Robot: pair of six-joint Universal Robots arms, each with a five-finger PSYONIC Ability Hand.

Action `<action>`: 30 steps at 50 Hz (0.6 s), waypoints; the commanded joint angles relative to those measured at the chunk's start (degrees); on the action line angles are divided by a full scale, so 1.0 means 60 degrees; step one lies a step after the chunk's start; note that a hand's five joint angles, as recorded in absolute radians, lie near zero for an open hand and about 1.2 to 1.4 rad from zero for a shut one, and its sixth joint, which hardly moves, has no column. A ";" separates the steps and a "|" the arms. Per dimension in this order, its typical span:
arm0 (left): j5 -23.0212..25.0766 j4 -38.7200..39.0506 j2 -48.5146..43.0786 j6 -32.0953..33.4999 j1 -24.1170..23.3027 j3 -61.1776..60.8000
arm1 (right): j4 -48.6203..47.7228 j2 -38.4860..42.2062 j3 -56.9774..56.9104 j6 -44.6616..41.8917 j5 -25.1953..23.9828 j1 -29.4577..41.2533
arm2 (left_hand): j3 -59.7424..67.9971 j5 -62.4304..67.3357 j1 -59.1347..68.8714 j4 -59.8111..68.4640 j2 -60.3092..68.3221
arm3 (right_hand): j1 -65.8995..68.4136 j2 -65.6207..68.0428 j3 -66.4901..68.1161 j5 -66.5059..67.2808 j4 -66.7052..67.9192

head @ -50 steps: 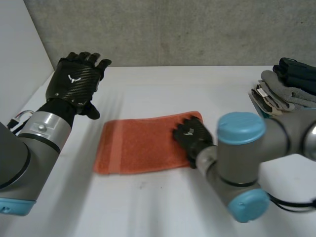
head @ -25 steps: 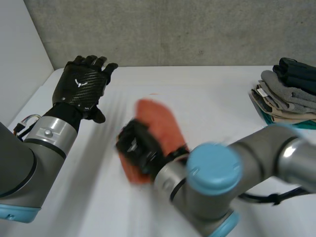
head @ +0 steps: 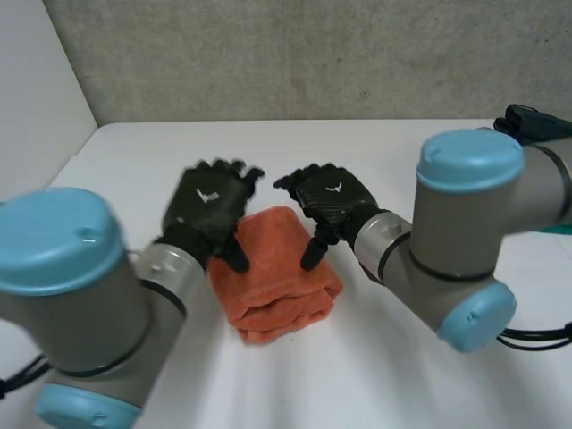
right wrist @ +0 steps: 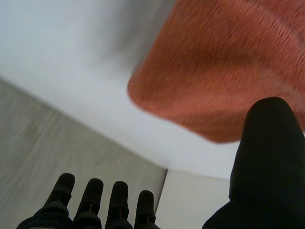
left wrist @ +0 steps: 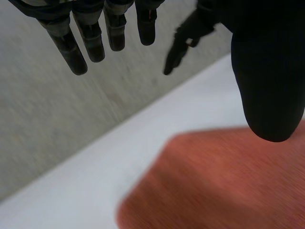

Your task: Fold the laundry.

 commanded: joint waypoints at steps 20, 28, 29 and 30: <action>-0.0775 -0.1940 -0.1969 -0.0703 0.0723 0.0718 | 0.4180 0.3420 -0.4950 -0.2184 0.0768 -0.0062 | -0.0086 -0.0179 0.0113 0.0004 -0.0030 | -0.0471 -0.0344 -0.0315 -0.0423 -0.0312; -0.0043 -0.1852 0.0067 -0.0688 0.0649 0.0732 | 0.3169 0.2103 -0.3693 -0.2331 0.0856 -0.0003 | -0.0226 -0.0319 -0.0027 -0.0136 -0.0170 | -0.0471 -0.0344 -0.0315 -0.0423 -0.0312; 0.0060 -0.1866 0.0228 -0.0688 0.0664 0.0747 | 0.3110 0.1970 -0.3559 -0.2317 0.0870 -0.0003 | -0.0226 -0.0319 -0.0027 -0.0136 -0.0170 | -0.0471 -0.0344 -0.0315 -0.0423 -0.0312; 0.0235 -0.1881 0.0520 -0.0703 0.0693 0.0761 | 0.3066 0.1824 -0.3427 -0.2317 0.0899 -0.0003 | -0.0254 -0.0347 -0.0055 -0.0164 -0.0198 | -0.0471 -0.0344 -0.0315 -0.0423 -0.0312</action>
